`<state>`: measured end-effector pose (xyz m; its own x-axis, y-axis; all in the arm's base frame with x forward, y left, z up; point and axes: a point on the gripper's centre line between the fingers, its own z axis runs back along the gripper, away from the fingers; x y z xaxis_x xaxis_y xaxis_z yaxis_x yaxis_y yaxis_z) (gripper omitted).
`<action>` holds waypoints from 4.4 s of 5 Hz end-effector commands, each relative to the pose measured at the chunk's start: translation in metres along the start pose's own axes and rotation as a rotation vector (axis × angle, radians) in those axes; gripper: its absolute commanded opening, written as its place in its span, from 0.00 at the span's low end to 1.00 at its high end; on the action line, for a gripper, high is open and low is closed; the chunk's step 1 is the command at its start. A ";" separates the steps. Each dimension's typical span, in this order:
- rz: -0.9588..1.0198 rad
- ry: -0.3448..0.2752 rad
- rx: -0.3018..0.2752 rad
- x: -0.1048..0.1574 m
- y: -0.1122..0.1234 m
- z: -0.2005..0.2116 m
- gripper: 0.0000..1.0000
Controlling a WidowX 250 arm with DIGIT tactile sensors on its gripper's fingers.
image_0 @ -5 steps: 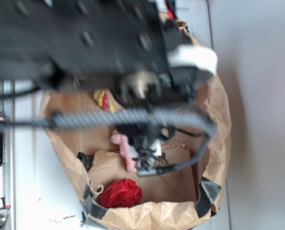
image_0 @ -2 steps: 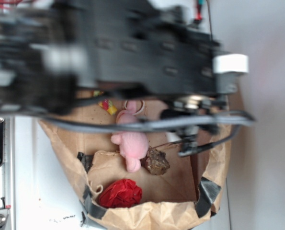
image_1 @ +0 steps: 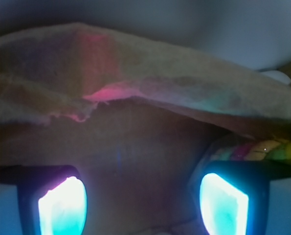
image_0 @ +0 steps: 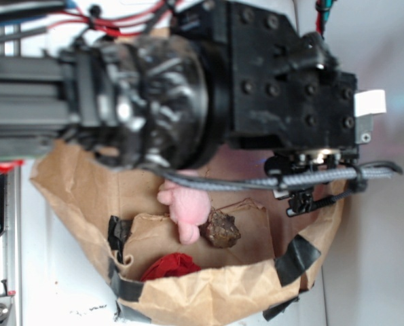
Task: Grab the multicolored rope.
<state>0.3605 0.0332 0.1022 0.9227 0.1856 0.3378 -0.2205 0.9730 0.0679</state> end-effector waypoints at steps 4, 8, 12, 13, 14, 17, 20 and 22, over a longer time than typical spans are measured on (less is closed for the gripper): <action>0.032 -0.045 0.019 -0.016 0.031 0.023 1.00; 0.139 -0.075 0.119 -0.009 0.053 -0.012 1.00; 0.132 -0.079 0.140 -0.013 0.056 -0.013 1.00; 0.353 -0.010 0.030 -0.007 0.065 -0.015 1.00; 0.370 -0.023 0.000 -0.008 0.068 -0.017 1.00; 0.407 -0.113 -0.007 -0.056 0.080 -0.010 1.00; 0.430 -0.135 0.024 -0.055 0.083 -0.021 1.00; 0.363 -0.153 0.044 -0.032 0.085 -0.033 1.00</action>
<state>0.3075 0.1077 0.0476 0.7503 0.5011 0.4312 -0.5417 0.8399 -0.0336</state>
